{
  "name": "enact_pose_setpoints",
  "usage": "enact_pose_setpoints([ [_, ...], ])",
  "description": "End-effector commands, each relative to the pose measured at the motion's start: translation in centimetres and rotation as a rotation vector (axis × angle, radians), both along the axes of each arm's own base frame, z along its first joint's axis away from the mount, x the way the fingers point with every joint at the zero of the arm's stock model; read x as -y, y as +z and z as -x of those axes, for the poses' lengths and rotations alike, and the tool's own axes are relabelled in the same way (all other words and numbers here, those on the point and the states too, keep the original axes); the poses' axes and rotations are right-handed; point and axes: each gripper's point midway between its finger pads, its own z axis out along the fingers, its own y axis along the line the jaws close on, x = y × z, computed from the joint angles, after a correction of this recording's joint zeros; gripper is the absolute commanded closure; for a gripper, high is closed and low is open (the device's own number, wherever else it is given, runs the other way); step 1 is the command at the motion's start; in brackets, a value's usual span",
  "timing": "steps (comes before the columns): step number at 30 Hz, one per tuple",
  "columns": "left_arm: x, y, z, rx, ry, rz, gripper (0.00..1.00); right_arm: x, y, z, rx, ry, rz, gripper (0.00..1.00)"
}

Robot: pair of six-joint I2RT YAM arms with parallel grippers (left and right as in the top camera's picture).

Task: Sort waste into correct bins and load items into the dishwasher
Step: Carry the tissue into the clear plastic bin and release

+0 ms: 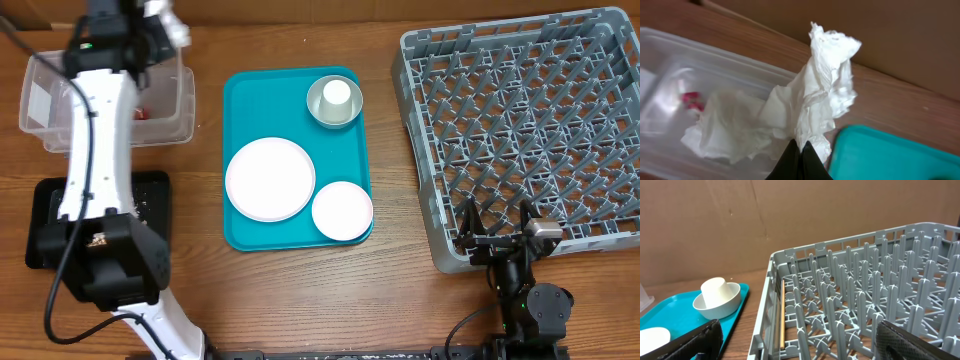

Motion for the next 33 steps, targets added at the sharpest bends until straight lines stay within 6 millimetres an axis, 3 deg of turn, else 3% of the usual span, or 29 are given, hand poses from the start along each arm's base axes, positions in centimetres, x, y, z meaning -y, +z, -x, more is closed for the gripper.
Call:
enact_pose_setpoints([
  [1,-2.7,0.1,0.4,-0.014,0.015,-0.053,0.96,0.1,-0.1,0.0,0.008,-0.004,0.004,0.0],
  [7,-5.6,-4.4,0.8,-0.118,0.063,-0.026,0.96,0.1,-0.1,0.0,0.008,-0.004,0.004,0.0],
  [9,-6.0,-6.4,0.8,-0.16,0.071,-0.018,0.91,0.1,-0.1,0.0,0.008,-0.004,0.004,0.0],
  [11,-6.2,-7.8,1.0,-0.198,0.074,-0.011,0.69,0.1,-0.1,0.0,0.008,-0.004,0.004,0.0],
  [12,-6.2,-8.0,1.1,-0.207,0.075,-0.009,0.52,0.1,-0.1,0.0,0.008,-0.004,0.004,0.0],
  [14,-6.2,-8.1,1.1,-0.208,0.074,-0.008,0.32,0.1,-0.1,0.0,0.008,-0.004,0.004,0.0],
  [15,-6.1,-7.8,1.1,-0.203,0.074,-0.009,0.32,0.1,-0.1,0.0,0.008,-0.004,0.004,0.0],
  [20,-6.0,-6.0,1.6,-0.172,0.094,0.003,0.33,0.1,-0.1,0.0,0.008,-0.004,0.004,0.0],
  [23,-4.9,-3.8,2.2,-0.127,0.104,0.065,0.4,0.1,-0.1,0.0,0.008,-0.004,0.004,0.0],
  [28,-0.1,0.5,2.6,-0.027,-0.074,0.252,0.44,0.1,-0.1,0.0,0.007,-0.004,0.004,0.0],
  [29,1.1,1.2,3.0,-0.016,-0.119,0.298,0.53,0.1,-0.1,0.0,0.008,-0.004,0.004,0.0],
  [31,4.0,2.6,4.1,-0.011,-0.221,0.412,0.86,0.1,-0.1,0.0,0.007,-0.004,0.004,0.0],
  [32,5.4,3.1,4.7,-0.013,-0.272,0.475,0.9,0.1,-0.1,0.0,0.008,-0.004,0.004,0.0],
  [33,6.8,3.6,5.3,-0.016,-0.322,0.536,0.88,0.1,-0.1,0.0,0.008,-0.004,0.004,0.0],
])
